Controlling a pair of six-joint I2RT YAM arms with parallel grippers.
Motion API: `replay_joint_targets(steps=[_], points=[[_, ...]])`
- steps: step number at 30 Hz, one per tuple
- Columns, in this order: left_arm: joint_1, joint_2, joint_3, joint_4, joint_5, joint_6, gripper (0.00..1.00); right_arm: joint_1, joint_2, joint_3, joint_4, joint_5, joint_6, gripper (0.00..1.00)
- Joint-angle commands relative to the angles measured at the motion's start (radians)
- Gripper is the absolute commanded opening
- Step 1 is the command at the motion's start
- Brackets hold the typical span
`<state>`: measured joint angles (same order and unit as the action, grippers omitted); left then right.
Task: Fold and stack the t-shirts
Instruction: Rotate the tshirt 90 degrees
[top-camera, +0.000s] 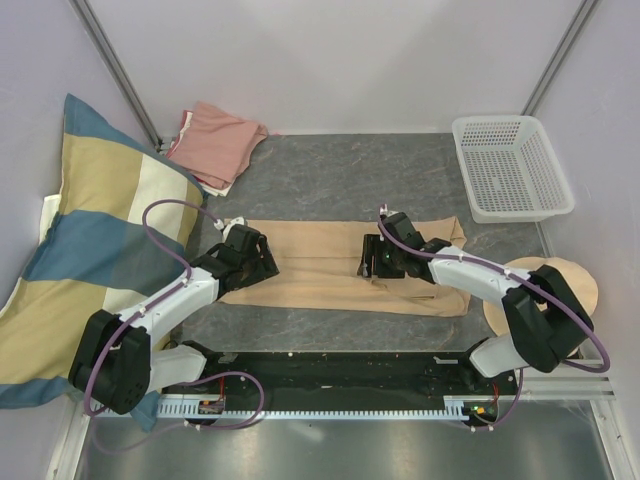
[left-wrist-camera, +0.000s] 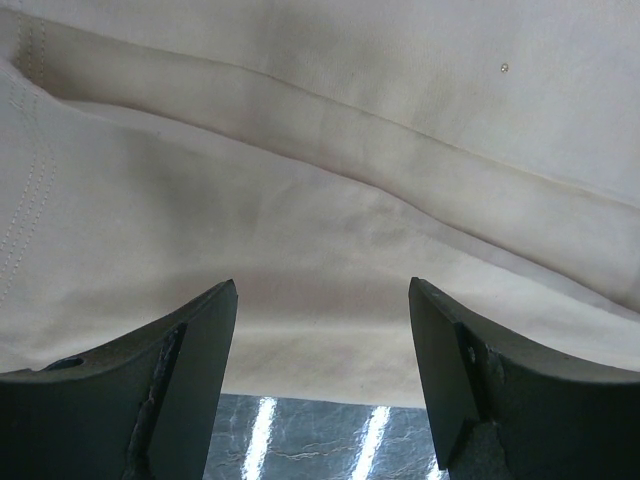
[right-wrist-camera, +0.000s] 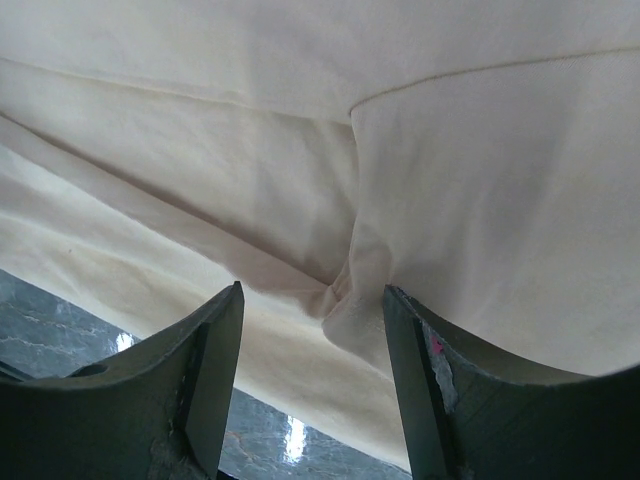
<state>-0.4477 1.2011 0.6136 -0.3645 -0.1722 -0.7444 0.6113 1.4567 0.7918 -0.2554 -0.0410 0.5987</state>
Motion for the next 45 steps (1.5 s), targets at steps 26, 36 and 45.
replay_joint_targets(steps=[26, 36, 45], points=[[-0.006, -0.018, 0.023, 0.036, 0.014, -0.004, 0.77, 0.042, -0.114, 0.049, -0.016, -0.087, -0.002, 0.67], [-0.055, 0.148, 0.285, 0.206, 0.198, 0.27, 0.87, 0.041, -0.453, 0.168, -0.271, 0.562, 0.044, 0.67], [-0.226, 0.601, 0.709, 0.196, 0.275, 0.418, 0.97, 0.041, -0.621, 0.27, -0.444, 0.771, 0.05, 0.7]])
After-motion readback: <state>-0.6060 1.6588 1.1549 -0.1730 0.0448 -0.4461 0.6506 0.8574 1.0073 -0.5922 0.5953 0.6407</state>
